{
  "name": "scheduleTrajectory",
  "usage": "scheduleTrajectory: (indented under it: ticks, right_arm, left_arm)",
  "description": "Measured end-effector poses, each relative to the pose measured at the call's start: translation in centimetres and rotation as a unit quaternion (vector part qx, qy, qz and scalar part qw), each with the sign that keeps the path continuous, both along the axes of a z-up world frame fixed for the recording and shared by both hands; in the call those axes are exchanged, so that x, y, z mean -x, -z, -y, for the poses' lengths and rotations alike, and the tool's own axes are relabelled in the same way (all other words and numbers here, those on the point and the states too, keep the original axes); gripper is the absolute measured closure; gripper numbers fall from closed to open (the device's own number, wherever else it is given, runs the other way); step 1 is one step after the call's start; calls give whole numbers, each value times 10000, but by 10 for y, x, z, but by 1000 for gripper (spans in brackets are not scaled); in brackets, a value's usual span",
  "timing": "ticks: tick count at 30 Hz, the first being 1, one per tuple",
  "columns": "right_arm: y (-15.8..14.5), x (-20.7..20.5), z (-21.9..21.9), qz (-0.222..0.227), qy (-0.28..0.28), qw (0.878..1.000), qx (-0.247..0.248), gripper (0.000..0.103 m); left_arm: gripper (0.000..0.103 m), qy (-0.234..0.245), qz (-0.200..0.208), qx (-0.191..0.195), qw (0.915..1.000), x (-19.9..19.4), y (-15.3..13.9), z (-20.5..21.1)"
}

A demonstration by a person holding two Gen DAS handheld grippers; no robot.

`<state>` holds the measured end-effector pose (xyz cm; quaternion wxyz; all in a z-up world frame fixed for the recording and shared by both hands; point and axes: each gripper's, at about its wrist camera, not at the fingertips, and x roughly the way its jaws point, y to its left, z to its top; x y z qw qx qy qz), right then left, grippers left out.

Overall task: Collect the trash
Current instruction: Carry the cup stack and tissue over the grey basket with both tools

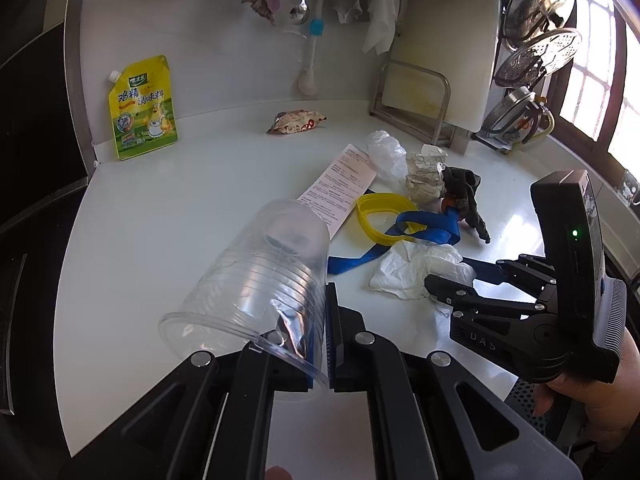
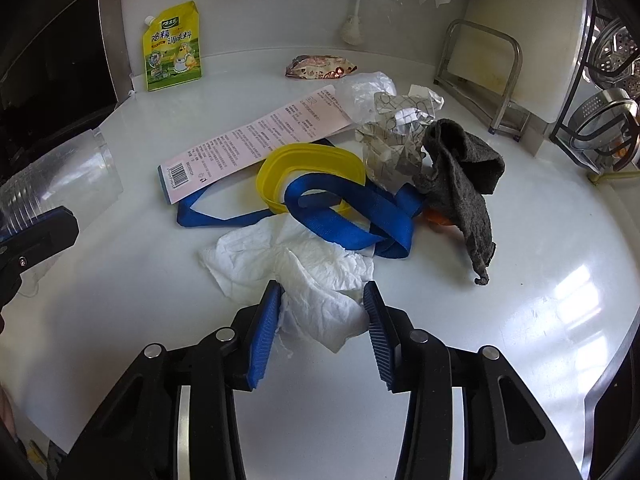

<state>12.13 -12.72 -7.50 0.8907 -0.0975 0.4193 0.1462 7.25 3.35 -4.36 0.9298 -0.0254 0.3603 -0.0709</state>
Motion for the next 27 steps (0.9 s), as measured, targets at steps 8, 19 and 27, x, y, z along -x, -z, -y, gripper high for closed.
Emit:
scheduleTrajectory:
  ticks: [8,19,27]
  right_arm:
    - [-11,10,6,-5,-83,9994,-338,89]
    - [-38,52,13,253,-198,9972,-671,90]
    - [-56,96,30,472,-163,9952,-840,90]
  left_arm:
    - [98,16,22,-25,10000,5,-2,1]
    - [98,101,181,-104,9997,28,-21,12]
    - [98,235,303,-139,9992,54,-36,24]
